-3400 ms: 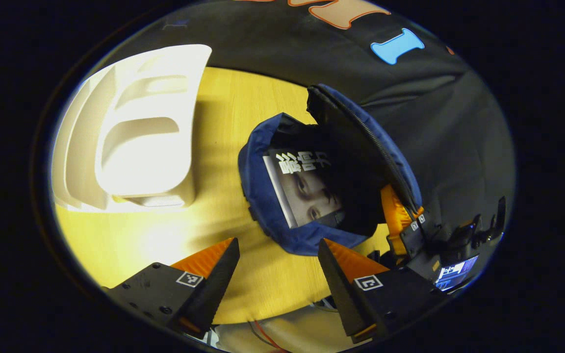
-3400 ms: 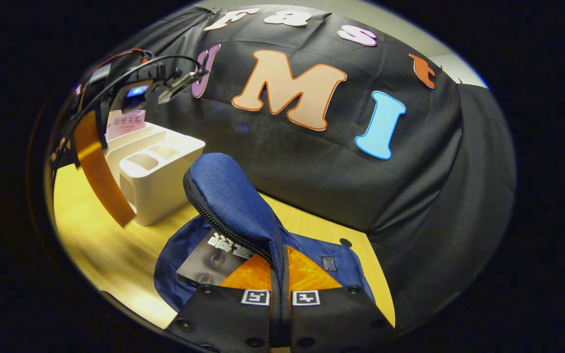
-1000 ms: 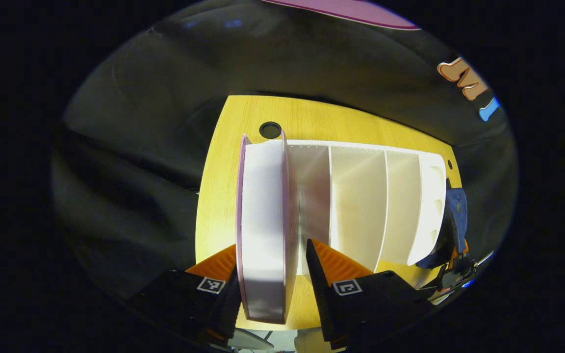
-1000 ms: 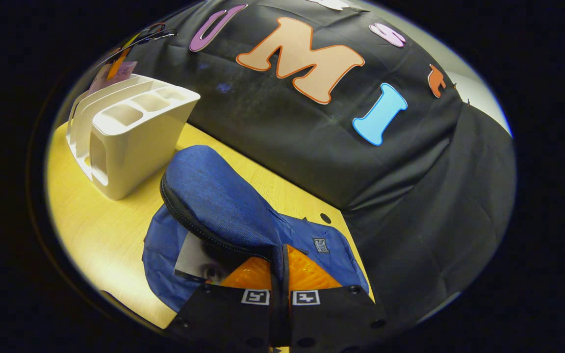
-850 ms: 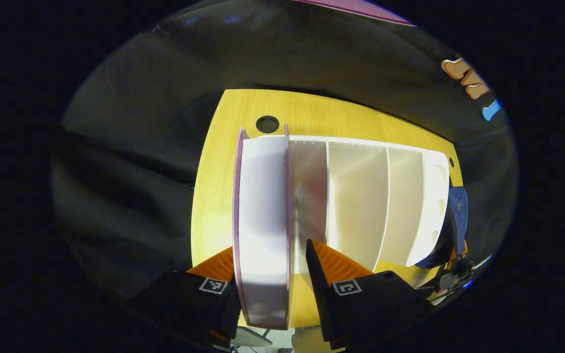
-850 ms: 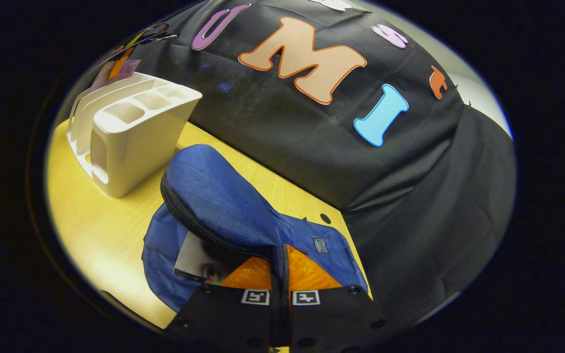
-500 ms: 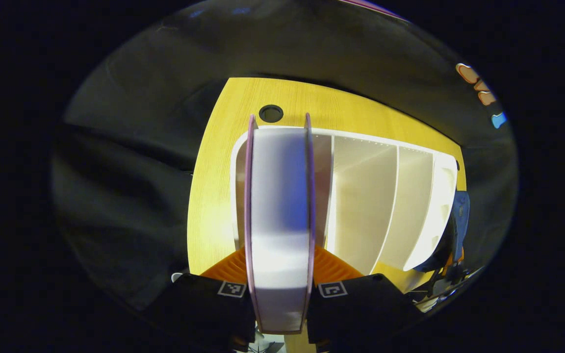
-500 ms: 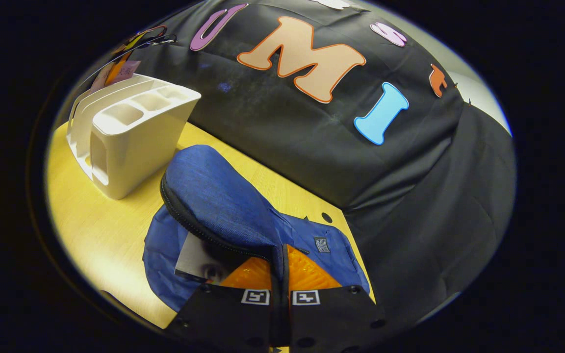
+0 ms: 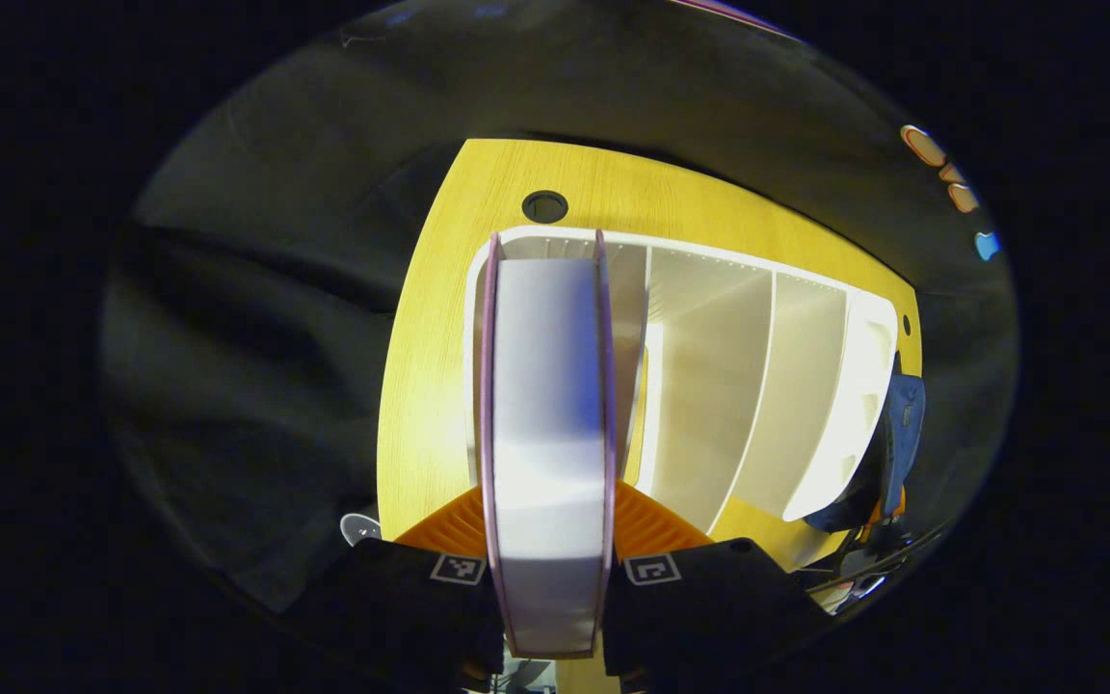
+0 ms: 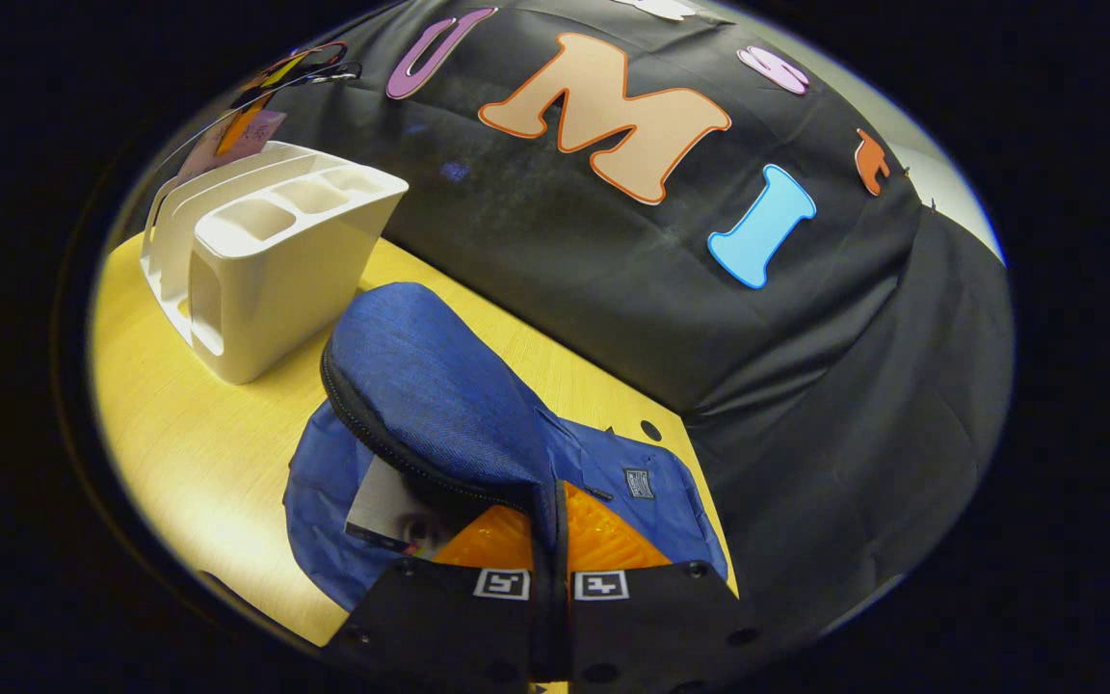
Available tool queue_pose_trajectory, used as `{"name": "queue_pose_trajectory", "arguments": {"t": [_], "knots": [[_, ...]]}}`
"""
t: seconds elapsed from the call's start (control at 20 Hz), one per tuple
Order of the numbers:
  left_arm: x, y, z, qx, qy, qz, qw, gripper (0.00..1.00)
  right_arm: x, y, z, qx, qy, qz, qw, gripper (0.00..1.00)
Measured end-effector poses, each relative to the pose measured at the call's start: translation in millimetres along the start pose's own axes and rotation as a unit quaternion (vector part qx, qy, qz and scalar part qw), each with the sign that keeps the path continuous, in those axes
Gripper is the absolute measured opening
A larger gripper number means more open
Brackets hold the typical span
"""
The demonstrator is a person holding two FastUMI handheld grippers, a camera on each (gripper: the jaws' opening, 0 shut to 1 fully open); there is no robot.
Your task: Open the schoolbag, grab two books from the bookshelf and put them into the schoolbag.
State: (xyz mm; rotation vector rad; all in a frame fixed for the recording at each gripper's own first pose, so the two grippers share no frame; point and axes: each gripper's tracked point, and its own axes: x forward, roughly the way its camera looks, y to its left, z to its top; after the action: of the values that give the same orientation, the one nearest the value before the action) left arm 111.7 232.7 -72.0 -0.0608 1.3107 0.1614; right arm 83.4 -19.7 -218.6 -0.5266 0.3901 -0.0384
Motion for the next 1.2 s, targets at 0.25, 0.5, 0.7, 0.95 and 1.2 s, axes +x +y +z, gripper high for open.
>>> {"name": "queue_pose_trajectory", "arguments": {"t": [0.25,0.5,0.7,0.95,1.2], "knots": [[-20.6,-2.3,-21.7,-0.048,0.014,0.010,0.999,0.37,-0.2,-1.3,0.7,-0.006,-0.007,0.016,1.000,0.01],[-53.6,-6.4,-43.6,-0.070,0.003,0.013,0.997,0.37,0.4,-4.0,1.1,-0.005,-0.013,0.027,1.000,0.01],[-88.5,-14.5,-52.6,-0.081,-0.023,0.012,0.996,0.37,-1.1,-6.2,3.0,-0.010,-0.024,0.040,0.999,0.04],[-122.5,-32.6,-68.5,-0.100,-0.047,-0.010,0.994,0.37,0.3,-10.5,3.8,-0.006,-0.035,0.056,0.998,0.03],[-151.9,-58.8,-87.6,-0.088,-0.078,-0.032,0.993,0.36,1.0,-13.1,3.6,-0.002,-0.044,0.069,0.997,0.03]]}}
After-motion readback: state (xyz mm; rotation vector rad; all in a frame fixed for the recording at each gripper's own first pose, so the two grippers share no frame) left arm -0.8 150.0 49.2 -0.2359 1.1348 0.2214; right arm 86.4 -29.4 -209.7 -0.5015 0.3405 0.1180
